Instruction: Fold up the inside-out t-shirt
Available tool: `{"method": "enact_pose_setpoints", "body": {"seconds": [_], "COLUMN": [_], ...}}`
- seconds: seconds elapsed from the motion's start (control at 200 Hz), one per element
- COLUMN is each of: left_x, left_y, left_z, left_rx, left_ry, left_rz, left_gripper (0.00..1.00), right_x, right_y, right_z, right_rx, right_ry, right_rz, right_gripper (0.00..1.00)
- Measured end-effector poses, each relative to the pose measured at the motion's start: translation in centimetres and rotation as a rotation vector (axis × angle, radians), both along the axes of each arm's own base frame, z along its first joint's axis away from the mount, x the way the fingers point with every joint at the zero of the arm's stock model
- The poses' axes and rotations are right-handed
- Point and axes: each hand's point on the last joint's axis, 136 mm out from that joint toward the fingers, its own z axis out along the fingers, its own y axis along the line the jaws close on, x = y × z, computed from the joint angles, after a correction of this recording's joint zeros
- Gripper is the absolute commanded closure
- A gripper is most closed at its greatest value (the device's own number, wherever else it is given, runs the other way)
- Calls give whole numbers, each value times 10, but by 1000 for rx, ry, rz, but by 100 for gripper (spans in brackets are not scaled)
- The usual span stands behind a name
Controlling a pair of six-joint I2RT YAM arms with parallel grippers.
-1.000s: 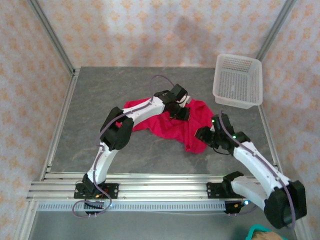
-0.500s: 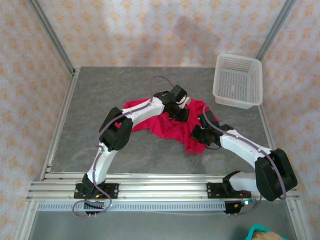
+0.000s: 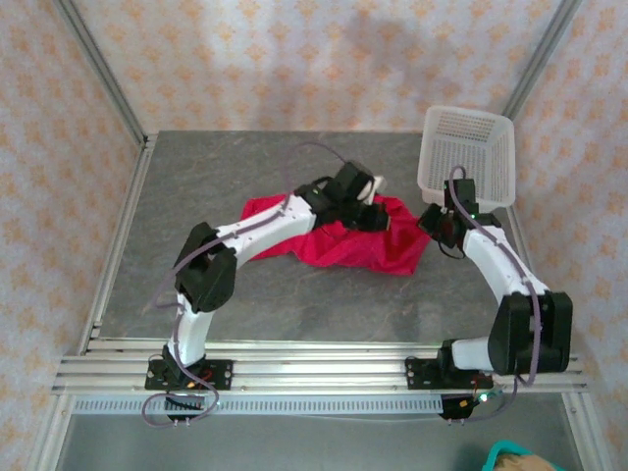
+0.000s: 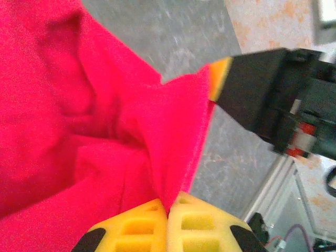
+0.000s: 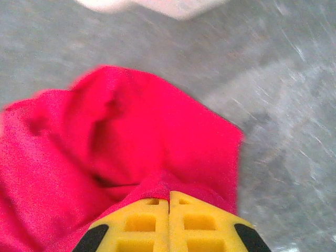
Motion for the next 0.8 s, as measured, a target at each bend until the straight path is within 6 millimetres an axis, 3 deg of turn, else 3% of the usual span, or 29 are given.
{"method": "enact_pose_setpoints", "body": {"seconds": [0.115,0.255,0.335,0.455,0.58,0.661,0.801], "left_x": [0,19,31,47,51,49,48], "left_y": [-10,-8,-7,-8,-12,-13,-14], "left_z": [-46,-81,-80,-61,-50,-50,-50], "left_rx": [7,12,-8,-56,-85,-87,-87], "left_ry": [94,179,194,173,160,166,168], "left_rz": [31,83,105,124,123,119,115], "left_gripper": [100,100,100,100,100,100,100], "right_x": [-21,-28,-31,-37,-48,-53,-57], "right_y": [-2,-3,-3,2,27,47,64], "right_z": [-40,-38,-22,11,37,32,-5], "right_rx": [-3,-14,-15,-16,33,92,175], "right_ry": [129,151,121,32,-66,-83,-11], "right_rz": [4,11,10,23,75,105,89], "right_gripper": [96,72,68,70,72,72,66]}}
